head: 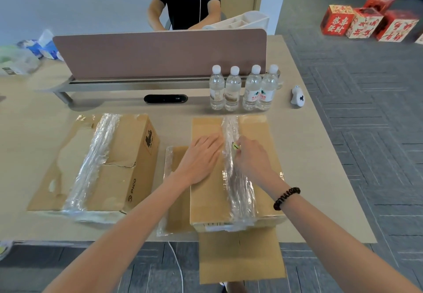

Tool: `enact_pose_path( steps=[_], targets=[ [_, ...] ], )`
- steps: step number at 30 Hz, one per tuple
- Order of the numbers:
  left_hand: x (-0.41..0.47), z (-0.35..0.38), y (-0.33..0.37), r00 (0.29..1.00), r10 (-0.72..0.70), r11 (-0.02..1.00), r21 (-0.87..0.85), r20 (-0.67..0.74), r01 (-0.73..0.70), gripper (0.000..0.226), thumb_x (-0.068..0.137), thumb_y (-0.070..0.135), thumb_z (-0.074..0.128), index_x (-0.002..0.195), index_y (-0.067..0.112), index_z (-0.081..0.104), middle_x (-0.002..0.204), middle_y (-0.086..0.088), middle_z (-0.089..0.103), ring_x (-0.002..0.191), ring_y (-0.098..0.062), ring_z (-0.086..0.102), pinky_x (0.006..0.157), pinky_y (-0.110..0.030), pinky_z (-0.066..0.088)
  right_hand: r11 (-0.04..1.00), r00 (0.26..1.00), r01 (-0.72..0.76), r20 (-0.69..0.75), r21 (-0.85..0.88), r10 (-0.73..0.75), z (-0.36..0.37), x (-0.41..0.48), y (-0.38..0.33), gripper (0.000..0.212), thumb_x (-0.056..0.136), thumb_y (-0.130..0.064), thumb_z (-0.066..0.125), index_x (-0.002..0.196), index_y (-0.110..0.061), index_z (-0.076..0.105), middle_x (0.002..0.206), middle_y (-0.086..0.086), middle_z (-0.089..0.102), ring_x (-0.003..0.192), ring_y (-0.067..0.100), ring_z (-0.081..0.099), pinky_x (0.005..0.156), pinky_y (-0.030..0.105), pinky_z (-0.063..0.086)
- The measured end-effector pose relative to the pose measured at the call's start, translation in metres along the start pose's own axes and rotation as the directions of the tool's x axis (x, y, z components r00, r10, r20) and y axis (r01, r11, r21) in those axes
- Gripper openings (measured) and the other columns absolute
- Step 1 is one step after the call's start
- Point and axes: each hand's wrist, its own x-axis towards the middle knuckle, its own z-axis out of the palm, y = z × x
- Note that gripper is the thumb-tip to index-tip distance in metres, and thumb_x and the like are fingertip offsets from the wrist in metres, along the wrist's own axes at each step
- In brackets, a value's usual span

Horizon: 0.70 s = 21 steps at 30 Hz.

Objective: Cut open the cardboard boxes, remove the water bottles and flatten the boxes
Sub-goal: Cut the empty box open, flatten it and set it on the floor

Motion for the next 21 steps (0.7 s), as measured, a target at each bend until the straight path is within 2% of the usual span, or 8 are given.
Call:
enact_pose_path(
  steps=[2,6,9,11,12,14,16,21],
  targets=[
    [-0.015,-0.001,0.010,0.999,-0.004,1.000,0.004,0.041,0.003,0.048,0.107,0.031,0.025,0.151,0.014,0.034,0.157,-0.004,0.033,0.144,-0.019,0.030,0.120,-0.037,0.018,1.000,1.000,0.004,-0.011,0.007,-0.004,0.000,-0.004,0.001,0.026,0.097,-0.012,0.043,0.120,-0.006,0.054,0.107,0.015,0.061,0.096,0.031,0.058,0.072,0.032,0.039],
    [-0.038,0.001,0.028,0.985,-0.094,0.995,0.043,0.141,0.089,0.052,0.107,0.038,0.014,0.156,0.023,0.009,0.164,0.004,0.004,0.151,-0.011,-0.002,0.123,-0.038,-0.002,0.999,1.000,0.009,-0.020,0.030,-0.009,-0.001,-0.010,0.001,0.027,0.099,-0.016,0.042,0.122,-0.007,0.053,0.106,0.014,0.062,0.089,0.029,0.057,0.071,0.032,0.042],
    [-0.045,0.006,0.033,0.972,-0.167,0.985,0.062,0.163,0.159,0.053,0.105,0.045,0.009,0.156,0.033,0.000,0.162,0.013,-0.009,0.150,-0.008,-0.013,0.121,-0.057,-0.002,0.999,1.000,-0.013,-0.017,0.031,0.013,-0.001,-0.015,-0.001,0.026,0.098,-0.012,0.043,0.121,-0.007,0.054,0.107,0.014,0.061,0.082,0.025,0.051,0.070,0.032,0.041],
    [-0.045,0.009,0.034,0.966,-0.212,0.977,0.050,0.150,0.207,0.052,0.105,0.048,0.010,0.156,0.039,0.002,0.163,0.016,-0.008,0.149,-0.007,-0.014,0.113,-0.070,-0.006,0.999,0.999,-0.034,-0.007,0.025,0.034,-0.001,-0.019,-0.002,0.026,0.096,-0.008,0.044,0.120,-0.006,0.055,0.107,0.012,0.060,0.081,0.024,0.053,0.069,0.032,0.043],
    [-0.045,0.012,0.034,0.962,-0.224,0.974,0.017,0.154,0.224,0.052,0.105,0.049,0.011,0.155,0.041,0.004,0.163,0.018,-0.007,0.149,-0.005,-0.014,0.110,-0.071,-0.005,0.999,0.999,-0.037,-0.003,0.024,0.037,0.000,-0.022,-0.001,0.025,0.096,-0.007,0.045,0.119,-0.006,0.055,0.103,0.010,0.058,0.080,0.023,0.053,0.068,0.031,0.042],
    [-0.045,0.016,0.032,0.964,-0.225,0.968,-0.078,0.139,0.237,0.052,0.103,0.052,0.011,0.155,0.042,0.007,0.163,0.019,-0.002,0.149,-0.003,-0.013,0.111,-0.074,0.005,0.999,0.999,-0.033,-0.008,0.032,0.033,0.002,-0.027,0.001,0.024,0.095,-0.006,0.045,0.117,-0.005,0.055,0.093,0.006,0.053,0.075,0.022,0.052,0.064,0.029,0.040],
    [-0.045,0.019,0.030,0.968,-0.222,0.959,-0.151,0.116,0.238,0.055,0.101,0.056,0.007,0.154,0.042,0.008,0.163,0.019,0.002,0.149,-0.001,-0.010,0.112,-0.069,0.023,0.999,0.999,-0.031,-0.008,0.036,0.032,0.004,-0.032,0.003,0.024,0.094,-0.005,0.045,0.116,-0.005,0.056,0.088,0.005,0.052,0.072,0.022,0.054,0.061,0.029,0.040],
    [-0.044,0.014,0.035,0.953,-0.272,0.946,-0.143,0.133,0.290,0.052,0.103,0.053,0.011,0.154,0.043,0.013,0.163,0.018,0.003,0.149,-0.002,-0.009,0.112,-0.070,0.018,1.000,1.000,-0.001,0.026,-0.016,0.001,0.007,-0.046,0.004,0.024,0.093,-0.005,0.046,0.115,-0.004,0.056,0.094,0.010,0.062,0.078,0.024,0.059,0.063,0.030,0.042]
  ],
)
